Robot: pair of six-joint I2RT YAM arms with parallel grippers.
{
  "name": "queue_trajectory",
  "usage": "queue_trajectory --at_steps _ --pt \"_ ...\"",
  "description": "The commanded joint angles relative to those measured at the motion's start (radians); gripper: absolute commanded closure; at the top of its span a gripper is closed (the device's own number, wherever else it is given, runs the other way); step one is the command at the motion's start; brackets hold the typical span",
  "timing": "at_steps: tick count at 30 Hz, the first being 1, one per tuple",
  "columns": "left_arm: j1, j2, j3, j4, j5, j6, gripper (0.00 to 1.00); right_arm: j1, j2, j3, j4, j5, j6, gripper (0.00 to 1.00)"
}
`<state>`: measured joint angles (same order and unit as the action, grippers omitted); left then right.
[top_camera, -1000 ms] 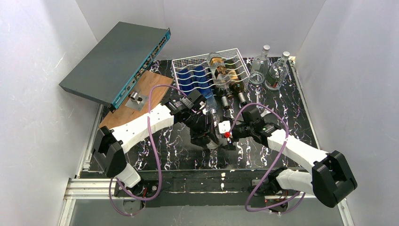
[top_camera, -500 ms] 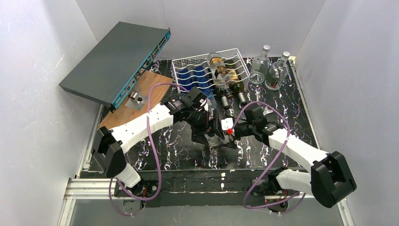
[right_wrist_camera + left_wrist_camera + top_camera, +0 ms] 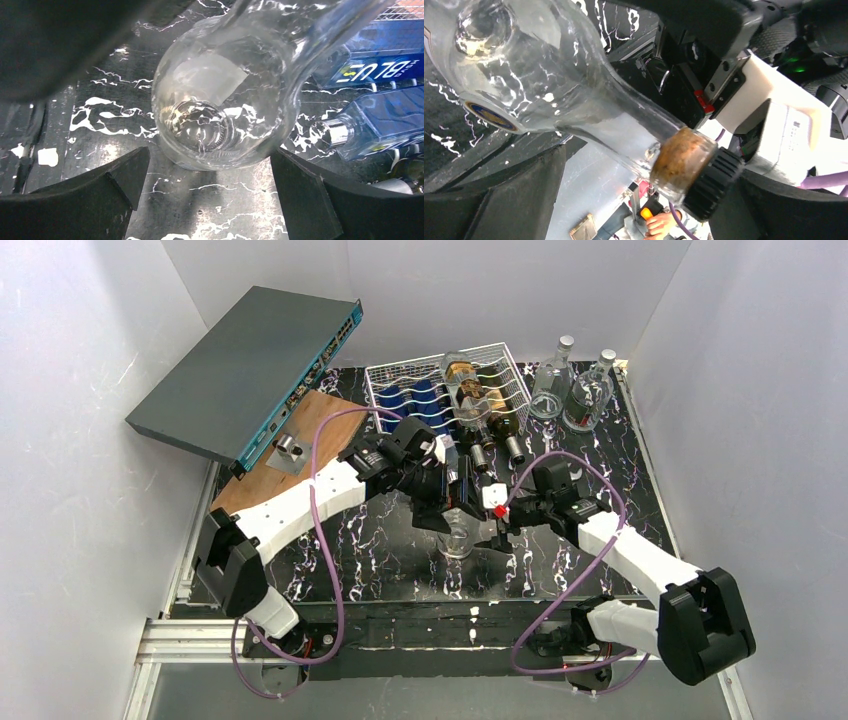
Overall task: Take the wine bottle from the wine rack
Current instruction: Place the wine bottle at the center of the board, then pick up the wine bottle from the center of the board.
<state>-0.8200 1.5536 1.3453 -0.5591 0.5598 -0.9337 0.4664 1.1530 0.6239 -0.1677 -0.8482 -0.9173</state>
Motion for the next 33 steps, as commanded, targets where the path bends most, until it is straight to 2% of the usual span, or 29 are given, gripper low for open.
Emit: queue_trajectory --at_steps 1,7,14,19,23,26,28,33 --pt "0.009 -0.068 0.022 0.09 0.06 0.06 0.02 -0.021 -0.02 -0.002 -0.086 -0.037 -0.052 0.0" --pt "0.014 -0.159 0.001 0.096 0.04 0.152 0.02 -0.121 -0.053 0.028 -0.164 -0.102 -0.054 0.0" --pt "0.017 -0.392 -0.159 0.215 -0.015 0.219 0.02 -0.161 -0.09 0.106 -0.36 -0.123 -0.113 0.0" --pt "0.017 -0.57 -0.249 0.186 -0.159 0.286 0.02 -0.161 -0.044 0.235 -0.524 -0.08 -0.188 0.0" --pt "0.016 -0.694 -0.298 0.146 -0.278 0.33 0.02 -0.157 -0.006 0.358 -0.61 -0.101 -0.181 0.0" --pt "0.017 -0.788 -0.356 0.122 -0.365 0.348 0.02 -0.119 0.045 0.477 -0.617 -0.108 -0.104 0.0" --pt "0.017 -0.856 -0.43 0.153 -0.382 0.307 0.02 -0.017 0.113 0.594 -0.591 -0.057 -0.025 0.0" --pt "0.016 -0.928 -0.502 0.178 -0.426 0.267 0.02 0.115 0.226 0.69 -0.545 -0.047 0.039 0.0"
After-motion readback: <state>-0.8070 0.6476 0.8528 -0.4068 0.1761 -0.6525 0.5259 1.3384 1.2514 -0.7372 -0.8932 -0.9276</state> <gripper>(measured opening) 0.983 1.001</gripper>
